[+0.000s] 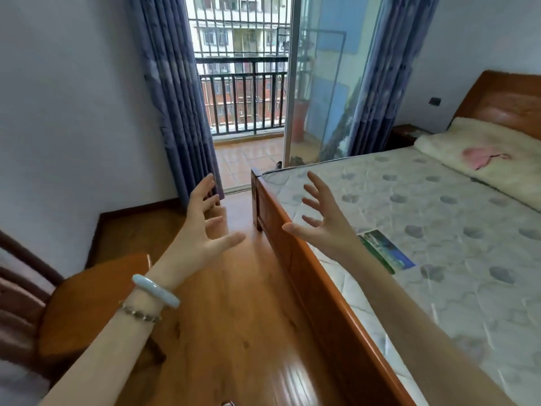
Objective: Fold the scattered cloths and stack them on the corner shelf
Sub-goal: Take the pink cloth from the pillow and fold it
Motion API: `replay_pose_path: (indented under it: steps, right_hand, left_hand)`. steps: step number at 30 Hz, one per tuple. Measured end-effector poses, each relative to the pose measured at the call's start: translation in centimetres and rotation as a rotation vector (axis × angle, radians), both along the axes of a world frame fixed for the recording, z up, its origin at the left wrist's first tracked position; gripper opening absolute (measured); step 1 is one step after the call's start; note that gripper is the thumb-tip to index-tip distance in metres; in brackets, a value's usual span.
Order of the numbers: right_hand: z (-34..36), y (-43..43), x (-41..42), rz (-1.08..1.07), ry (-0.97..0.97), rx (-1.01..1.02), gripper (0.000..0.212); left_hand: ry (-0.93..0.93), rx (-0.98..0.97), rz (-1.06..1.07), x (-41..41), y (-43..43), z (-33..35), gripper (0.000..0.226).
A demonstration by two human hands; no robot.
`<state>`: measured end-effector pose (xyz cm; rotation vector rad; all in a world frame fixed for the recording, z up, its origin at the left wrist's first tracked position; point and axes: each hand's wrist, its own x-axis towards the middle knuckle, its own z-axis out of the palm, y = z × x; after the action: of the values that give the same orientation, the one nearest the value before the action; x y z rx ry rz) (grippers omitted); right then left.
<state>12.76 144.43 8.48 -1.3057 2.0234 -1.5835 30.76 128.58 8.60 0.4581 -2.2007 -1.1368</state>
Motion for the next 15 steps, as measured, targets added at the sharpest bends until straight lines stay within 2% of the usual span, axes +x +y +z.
replay_pose_path:
  steps: [4,10,15]
  right_hand:
    - [0.3,-9.1,-3.0,-0.036,-0.014,-0.017,0.101]
    - [0.8,-20.0,-7.1,-0.032,-0.050,-0.043,0.098]
    - [0.6,-27.6,-12.0,-0.032,-0.051,-0.039,0.096]
  left_hand:
    - [-0.067,-0.002,-0.018,-3.4,-9.8,0.9,0.109]
    - [-0.037,0.014,-0.057,-8.6,-20.9,1.5,0.112]
    - [-0.022,0.042,-0.059,-13.2,-28.9,0.5,0.107]
